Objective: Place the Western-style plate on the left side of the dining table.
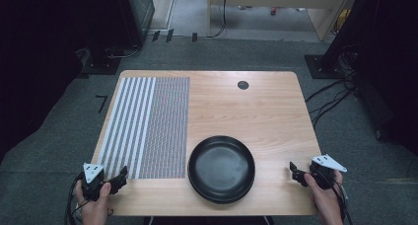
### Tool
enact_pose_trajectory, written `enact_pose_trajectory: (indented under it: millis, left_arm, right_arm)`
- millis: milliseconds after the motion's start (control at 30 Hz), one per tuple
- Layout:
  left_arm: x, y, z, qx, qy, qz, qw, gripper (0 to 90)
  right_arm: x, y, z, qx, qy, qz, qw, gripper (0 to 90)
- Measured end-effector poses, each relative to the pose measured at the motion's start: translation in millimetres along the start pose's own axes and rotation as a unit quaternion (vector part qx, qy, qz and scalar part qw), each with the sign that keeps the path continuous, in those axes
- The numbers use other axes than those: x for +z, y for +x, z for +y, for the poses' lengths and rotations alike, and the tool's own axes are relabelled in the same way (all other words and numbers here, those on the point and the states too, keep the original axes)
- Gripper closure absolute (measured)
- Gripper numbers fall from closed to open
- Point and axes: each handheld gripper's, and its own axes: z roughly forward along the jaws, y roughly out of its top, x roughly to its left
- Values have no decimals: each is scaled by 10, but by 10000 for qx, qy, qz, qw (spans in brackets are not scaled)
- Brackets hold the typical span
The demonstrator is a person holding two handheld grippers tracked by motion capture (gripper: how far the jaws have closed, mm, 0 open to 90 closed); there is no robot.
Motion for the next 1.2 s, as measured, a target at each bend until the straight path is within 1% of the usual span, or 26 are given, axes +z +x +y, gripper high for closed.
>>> enact_pose_trajectory:
  millis: [100,133,167,200,233,300,333,367,400,433,533,567,600,633,667,700,733,767,800,833,867,933,1000,1067,1167,1200]
  left_arm:
    - [0,-18,18,3,-26,-28,10000,167]
    - [9,-59,31,36,-4,-11,10000,168]
    - [13,-86,39,73,19,19,10000,167]
    - [13,-86,39,73,19,19,10000,167]
    - [4,-146,66,149,27,65,9999,167]
    - [-16,-199,102,177,-4,32,9998,167]
    - [-16,-199,102,177,-4,32,9998,167]
    - [-40,-246,135,229,-77,-24,9997,166]
    - [-40,-246,135,229,-77,-24,9997,166]
    - [-58,-296,169,234,-152,-63,9996,166]
    - [-67,-359,212,290,-210,-74,9993,166]
    - [-67,-359,212,290,-210,-74,9993,166]
    - [-73,-404,242,312,-238,-154,9991,166]
    - [-73,-404,242,312,-238,-154,9991,166]
    - [-80,-451,266,369,-248,-204,9988,166]
    - [-85,-487,282,401,-248,-236,9986,166]
    - [-85,-487,282,401,-248,-236,9986,166]
    - [-85,-542,312,430,-231,-292,9984,166]
    - [-86,-570,325,435,-231,-316,9983,167]
    - [-86,-570,325,435,-231,-316,9983,167]
    - [-86,-617,353,458,-227,-384,9980,167]
    - [-79,-663,381,468,-233,-450,9976,168]
    - [-74,-684,395,469,-233,-478,9975,170]
    - [-58,-747,435,457,-255,-531,9972,172]
    - [-45,-784,458,441,-256,-585,9970,173]
    - [-26,-826,489,399,-241,-705,9964,175]
  right_arm:
    - [-19,1,15,69,-66,10,10000,138]
    - [-49,10,41,154,-202,25,9997,138]
    - [-60,18,53,190,-246,13,9995,140]
    - [-69,29,64,232,-252,-4,9994,144]
    - [-82,43,73,262,-281,-48,9992,148]
    - [-110,72,94,320,-340,-59,9989,149]
    - [-110,72,94,320,-340,-59,9989,149]
    - [-142,93,121,427,-364,-45,9984,163]
    - [-159,104,136,481,-379,-37,9981,178]
    - [-176,116,151,511,-405,-30,9979,205]
    - [-219,154,195,600,-447,-72,9972,281]
    - [-233,169,208,594,-480,-84,9970,291]
    - [-247,183,222,577,-520,-95,9969,300]
    - [-247,183,222,577,-520,-95,9969,300]
    - [-290,222,256,571,-616,-56,9965,326]
    - [-299,230,265,553,-642,-44,9964,343]
    - [-299,230,265,553,-642,-44,9964,343]
    - [-350,271,311,570,-773,141,9953,415]
    - [-361,281,326,587,-800,216,9948,428]
    - [-361,281,326,587,-800,216,9948,428]
    - [-378,310,369,587,-825,431,9939,468]
    - [-384,345,414,578,-818,592,9932,505]
    - [-385,369,432,589,-838,611,9929,517]
    - [-374,443,476,566,-933,603,9922,531]
    - [-351,495,501,592,-946,691,9913,536]
    - [-324,551,525,647,-886,801,9907,578]
